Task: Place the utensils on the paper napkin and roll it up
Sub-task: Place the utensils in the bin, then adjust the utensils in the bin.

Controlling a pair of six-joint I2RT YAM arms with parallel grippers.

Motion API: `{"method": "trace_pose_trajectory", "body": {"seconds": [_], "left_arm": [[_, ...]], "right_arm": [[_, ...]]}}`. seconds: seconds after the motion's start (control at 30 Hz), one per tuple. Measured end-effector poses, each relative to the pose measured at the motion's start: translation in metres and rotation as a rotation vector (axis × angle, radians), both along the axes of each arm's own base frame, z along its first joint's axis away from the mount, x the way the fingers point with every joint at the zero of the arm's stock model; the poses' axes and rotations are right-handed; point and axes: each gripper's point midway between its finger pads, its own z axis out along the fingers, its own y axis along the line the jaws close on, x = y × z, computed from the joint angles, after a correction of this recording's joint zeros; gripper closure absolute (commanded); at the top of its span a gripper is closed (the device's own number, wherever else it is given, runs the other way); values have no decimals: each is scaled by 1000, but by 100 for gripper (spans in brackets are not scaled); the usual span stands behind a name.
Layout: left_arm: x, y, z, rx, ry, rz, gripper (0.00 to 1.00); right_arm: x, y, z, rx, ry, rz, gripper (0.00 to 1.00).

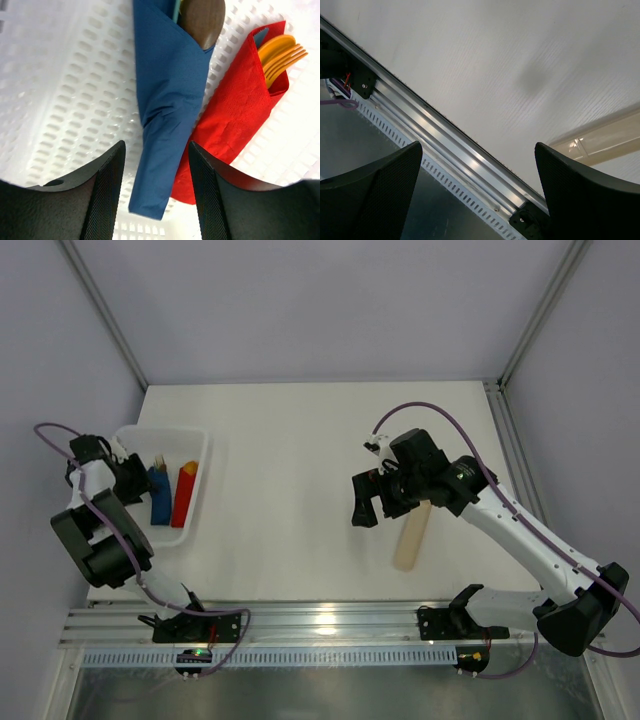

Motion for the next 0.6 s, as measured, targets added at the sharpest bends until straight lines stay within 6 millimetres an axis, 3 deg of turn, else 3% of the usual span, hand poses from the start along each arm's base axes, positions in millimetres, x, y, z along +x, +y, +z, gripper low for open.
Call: {"method": "trace_pose_trajectory", "body": {"seconds": [0.17,0.23,0.4,0.6], "left_arm": [[-2,9,26,70,-40,52,49],[-1,10,38,85,-68,71,58],[-1,15,42,100,-63,114,100],[-4,22,24,90,-1,181,100]], "right_arm": [[0,0,0,0,0,0,4],[0,0,0,0,0,0,4],[0,0,0,-1,0,0,4],[0,0,0,-1,1,-1,4]]}}
